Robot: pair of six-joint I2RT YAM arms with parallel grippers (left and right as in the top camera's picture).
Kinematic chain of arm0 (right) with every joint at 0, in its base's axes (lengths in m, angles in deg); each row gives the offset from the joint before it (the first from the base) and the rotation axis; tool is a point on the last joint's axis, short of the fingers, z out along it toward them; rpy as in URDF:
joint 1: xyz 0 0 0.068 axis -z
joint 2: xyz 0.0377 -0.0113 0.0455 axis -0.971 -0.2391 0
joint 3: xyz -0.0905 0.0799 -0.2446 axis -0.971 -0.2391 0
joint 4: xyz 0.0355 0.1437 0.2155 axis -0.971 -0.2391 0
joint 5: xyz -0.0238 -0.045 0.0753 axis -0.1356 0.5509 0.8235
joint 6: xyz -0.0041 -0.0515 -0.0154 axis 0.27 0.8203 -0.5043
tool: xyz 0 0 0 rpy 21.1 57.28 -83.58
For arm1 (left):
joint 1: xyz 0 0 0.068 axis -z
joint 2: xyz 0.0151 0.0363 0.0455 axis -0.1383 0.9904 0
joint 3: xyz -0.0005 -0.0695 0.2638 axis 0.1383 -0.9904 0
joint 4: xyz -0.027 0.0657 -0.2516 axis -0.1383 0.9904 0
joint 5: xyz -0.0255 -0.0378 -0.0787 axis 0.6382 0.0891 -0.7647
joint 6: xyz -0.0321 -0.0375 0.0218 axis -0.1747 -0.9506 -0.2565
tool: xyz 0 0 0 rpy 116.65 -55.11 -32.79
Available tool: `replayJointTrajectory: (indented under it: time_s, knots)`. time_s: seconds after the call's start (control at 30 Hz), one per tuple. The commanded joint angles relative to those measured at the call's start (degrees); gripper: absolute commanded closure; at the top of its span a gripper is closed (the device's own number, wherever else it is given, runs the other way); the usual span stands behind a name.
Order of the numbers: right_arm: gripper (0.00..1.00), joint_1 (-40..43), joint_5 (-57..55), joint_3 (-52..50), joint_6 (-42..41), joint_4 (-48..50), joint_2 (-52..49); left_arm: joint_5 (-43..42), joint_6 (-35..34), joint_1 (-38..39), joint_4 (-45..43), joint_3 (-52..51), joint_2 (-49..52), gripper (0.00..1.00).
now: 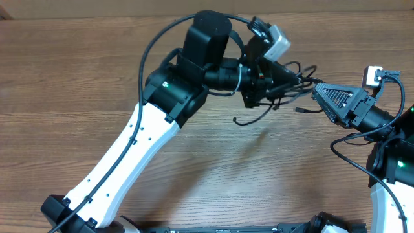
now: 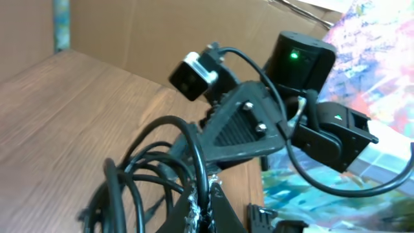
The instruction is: Untangle cables
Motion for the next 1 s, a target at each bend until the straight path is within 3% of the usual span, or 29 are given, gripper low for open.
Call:
replayJointTrajectory:
  time_s: [0.0, 0.03, 0.07, 0.13, 0.2, 0.4, 0.47, 0.53, 0.63, 0.7, 0.97]
  knots:
    - [0.33, -0.3, 0.8, 0.8, 0.0, 0.2, 0.2, 2.3, -1.4, 4.0, -1.0, 0.4, 0.0, 0.96]
    - [0.44, -0.3, 0.7, 0.8, 0.0, 0.2, 0.2, 4.4, -1.4, 5.0, -0.9, 0.4, 0.0, 0.96]
    - [0.61, -0.3, 0.7, 0.8, 0.0, 0.2, 0.2, 5.9, -1.4, 5.8, -1.0, 0.4, 0.0, 0.96]
    - [0.82, -0.3, 0.8, 0.8, 0.0, 0.2, 0.2, 6.3, -1.3, 6.2, -1.2, 0.4, 0.0, 0.96]
    - [0.96, -0.3, 0.8, 0.8, 0.0, 0.2, 0.2, 6.3, -1.3, 6.2, -1.2, 0.4, 0.0, 0.96]
    - [0.96, -0.3, 0.7, 0.8, 0.0, 0.2, 0.2, 10.4, -1.3, 5.3, 0.5, 0.4, 0.0, 0.95]
    - [0.96, -0.3, 0.7, 0.8, -0.3, 0.2, 0.2, 13.3, 2.3, 5.3, 3.9, 0.4, 0.0, 0.35]
    - [0.96, -0.3, 0.7, 0.8, -1.6, 0.2, 0.2, 13.1, 10.4, 5.5, 8.2, 0.4, 0.0, 0.0]
    - [0.96, -0.3, 0.7, 0.8, -3.0, 0.2, 0.2, 13.0, 21.9, 6.6, 15.5, 0.4, 0.0, 0.0]
    - [0.96, -0.3, 0.7, 0.8, -3.1, 0.2, 0.2, 13.1, 25.0, 7.5, 17.0, 0.4, 0.0, 0.0]
    - [0.96, -0.3, 3.5, 0.8, -3.3, 0.2, 0.2, 16.1, 24.6, 8.3, 15.5, 0.4, 2.0, 0.0]
